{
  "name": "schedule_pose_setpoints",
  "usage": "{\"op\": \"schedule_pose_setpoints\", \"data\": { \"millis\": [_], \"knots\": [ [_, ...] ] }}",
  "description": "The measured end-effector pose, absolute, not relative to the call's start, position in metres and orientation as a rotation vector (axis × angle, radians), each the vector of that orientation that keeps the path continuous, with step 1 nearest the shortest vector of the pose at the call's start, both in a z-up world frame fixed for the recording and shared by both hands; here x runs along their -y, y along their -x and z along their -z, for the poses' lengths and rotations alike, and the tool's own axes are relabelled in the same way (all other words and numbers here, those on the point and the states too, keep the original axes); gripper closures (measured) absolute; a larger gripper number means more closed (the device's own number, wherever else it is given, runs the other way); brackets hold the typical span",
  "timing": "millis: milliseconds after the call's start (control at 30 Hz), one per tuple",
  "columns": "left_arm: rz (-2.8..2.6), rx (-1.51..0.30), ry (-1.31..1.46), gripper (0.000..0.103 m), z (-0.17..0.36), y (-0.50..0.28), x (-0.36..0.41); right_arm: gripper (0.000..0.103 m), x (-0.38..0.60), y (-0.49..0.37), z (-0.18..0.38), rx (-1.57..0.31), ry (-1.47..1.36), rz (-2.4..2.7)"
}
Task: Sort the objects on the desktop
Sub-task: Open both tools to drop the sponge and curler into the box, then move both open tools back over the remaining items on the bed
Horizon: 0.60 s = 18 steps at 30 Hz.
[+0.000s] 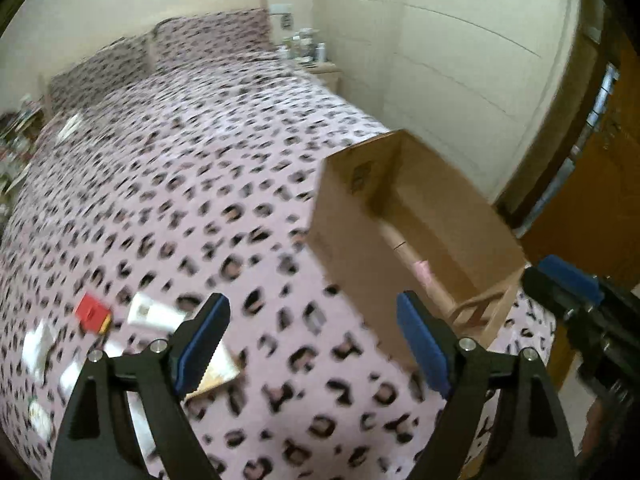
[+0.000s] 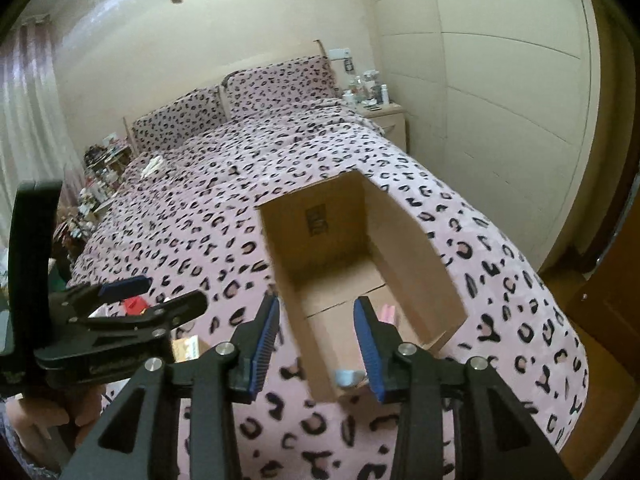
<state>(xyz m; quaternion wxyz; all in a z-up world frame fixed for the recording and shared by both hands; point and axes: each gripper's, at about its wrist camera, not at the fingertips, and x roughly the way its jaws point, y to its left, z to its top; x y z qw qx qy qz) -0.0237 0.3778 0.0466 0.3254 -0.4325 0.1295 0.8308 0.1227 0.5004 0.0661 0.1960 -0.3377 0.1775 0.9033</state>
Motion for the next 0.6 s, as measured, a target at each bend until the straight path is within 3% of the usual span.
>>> {"op": "schedule_pose_setpoints", "data": {
  "millis": [600],
  "knots": [
    [-2.445, -0.176, 1.421, 0.016, -0.002, 0.008, -0.155, 0.063, -0.355, -0.092, -0.020, -0.439, 1.175, -2.717]
  ]
}}
